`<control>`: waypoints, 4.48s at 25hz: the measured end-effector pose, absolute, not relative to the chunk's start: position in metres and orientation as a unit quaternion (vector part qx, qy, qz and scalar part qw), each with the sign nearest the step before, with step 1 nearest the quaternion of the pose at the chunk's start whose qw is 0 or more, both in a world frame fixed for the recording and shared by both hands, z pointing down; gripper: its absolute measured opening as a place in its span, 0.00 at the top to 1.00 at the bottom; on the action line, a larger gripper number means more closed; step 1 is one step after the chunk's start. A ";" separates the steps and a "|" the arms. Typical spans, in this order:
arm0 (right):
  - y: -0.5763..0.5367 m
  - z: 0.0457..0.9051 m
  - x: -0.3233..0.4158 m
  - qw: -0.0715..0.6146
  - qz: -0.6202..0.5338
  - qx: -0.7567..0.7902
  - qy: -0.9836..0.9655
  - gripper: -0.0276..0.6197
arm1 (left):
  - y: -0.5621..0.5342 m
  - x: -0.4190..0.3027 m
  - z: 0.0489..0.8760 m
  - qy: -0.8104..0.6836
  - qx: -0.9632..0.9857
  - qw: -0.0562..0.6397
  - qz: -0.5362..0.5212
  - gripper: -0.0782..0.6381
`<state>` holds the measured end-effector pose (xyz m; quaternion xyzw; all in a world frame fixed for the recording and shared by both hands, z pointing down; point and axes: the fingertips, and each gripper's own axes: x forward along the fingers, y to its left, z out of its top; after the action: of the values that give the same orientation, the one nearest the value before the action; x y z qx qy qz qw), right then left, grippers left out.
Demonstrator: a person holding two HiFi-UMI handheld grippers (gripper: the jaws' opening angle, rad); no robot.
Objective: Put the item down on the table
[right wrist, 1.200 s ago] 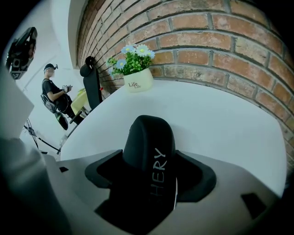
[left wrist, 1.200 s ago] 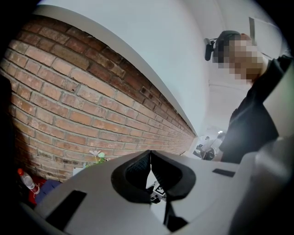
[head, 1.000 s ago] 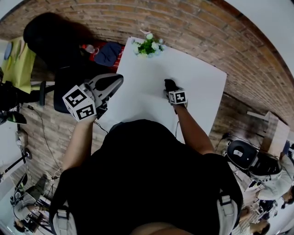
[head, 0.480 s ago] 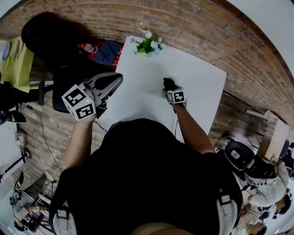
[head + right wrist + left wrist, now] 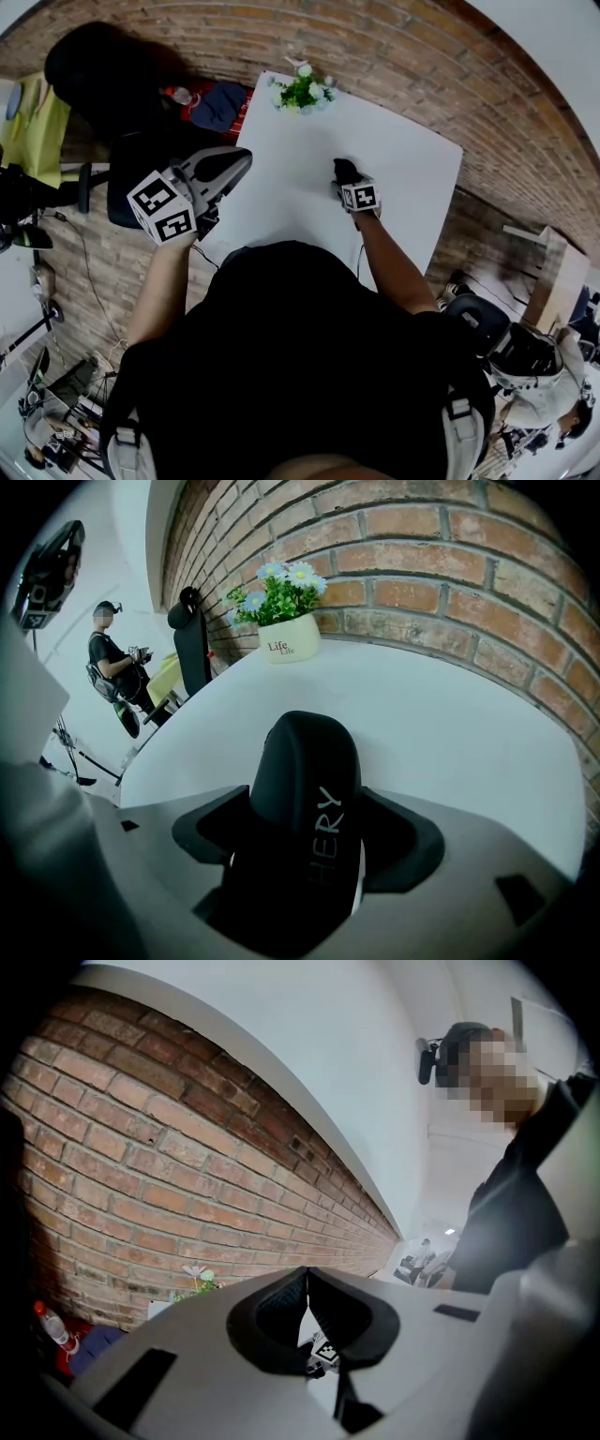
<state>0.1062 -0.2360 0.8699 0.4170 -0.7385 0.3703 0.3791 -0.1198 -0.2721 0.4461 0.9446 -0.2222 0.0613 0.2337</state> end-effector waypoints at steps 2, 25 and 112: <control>-0.235 0.869 0.105 0.377 0.370 0.413 -0.742 0.41 | -0.271 -0.120 0.446 -0.221 0.945 0.233 0.059 0.87; -0.234 0.845 0.102 0.330 0.349 0.430 -0.765 0.37 | -0.250 -0.115 0.433 -0.214 0.949 0.223 0.061 0.87; -0.127 0.538 0.145 0.097 0.172 0.522 -0.830 0.82 | -0.162 -0.002 0.440 -0.091 0.970 0.213 0.075 0.87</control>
<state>0.1449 -0.1267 0.5380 0.5222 -0.8297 0.1716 0.0969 -0.0023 -0.1624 0.4402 0.9699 -0.0910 0.0747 0.2129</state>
